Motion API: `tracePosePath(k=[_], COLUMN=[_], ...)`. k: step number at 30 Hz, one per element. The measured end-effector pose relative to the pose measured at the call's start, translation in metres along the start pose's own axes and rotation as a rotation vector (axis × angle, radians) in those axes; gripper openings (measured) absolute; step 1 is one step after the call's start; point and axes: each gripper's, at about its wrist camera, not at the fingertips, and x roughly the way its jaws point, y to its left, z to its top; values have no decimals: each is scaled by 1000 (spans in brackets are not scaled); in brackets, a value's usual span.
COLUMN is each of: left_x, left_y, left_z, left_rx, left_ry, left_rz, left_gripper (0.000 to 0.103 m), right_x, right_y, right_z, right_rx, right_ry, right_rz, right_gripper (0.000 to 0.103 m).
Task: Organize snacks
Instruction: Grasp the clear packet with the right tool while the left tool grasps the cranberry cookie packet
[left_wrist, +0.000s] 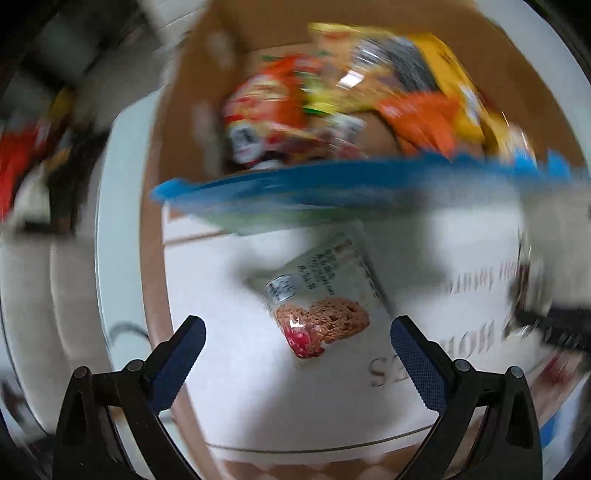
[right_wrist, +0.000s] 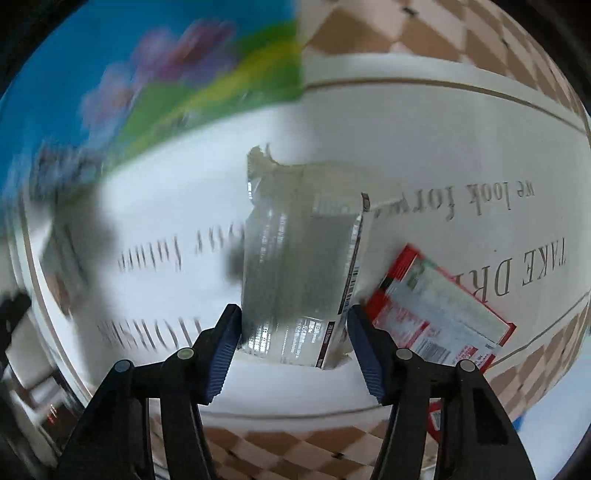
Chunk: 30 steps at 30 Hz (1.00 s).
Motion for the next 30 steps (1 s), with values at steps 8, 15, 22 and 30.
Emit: tracePosePath(k=[8, 15, 22, 30], left_x=[30, 53, 51, 55], left_y=[-53, -60, -48, -37], left_z=[0, 9, -2, -56], left_rx=[465, 493, 191, -192], left_ry=[34, 76, 104, 246], left_rz=[120, 72, -71, -182], left_gripper=[103, 96, 75, 75], right_x=[12, 15, 17, 19], right_y=[20, 41, 32, 46], right_z=[-9, 0, 7, -15], right_rx=[-13, -16, 33, -70], right_ry=[6, 18, -10, -19], right_rz=[18, 12, 4, -53], right_gripper=[70, 71, 69, 61])
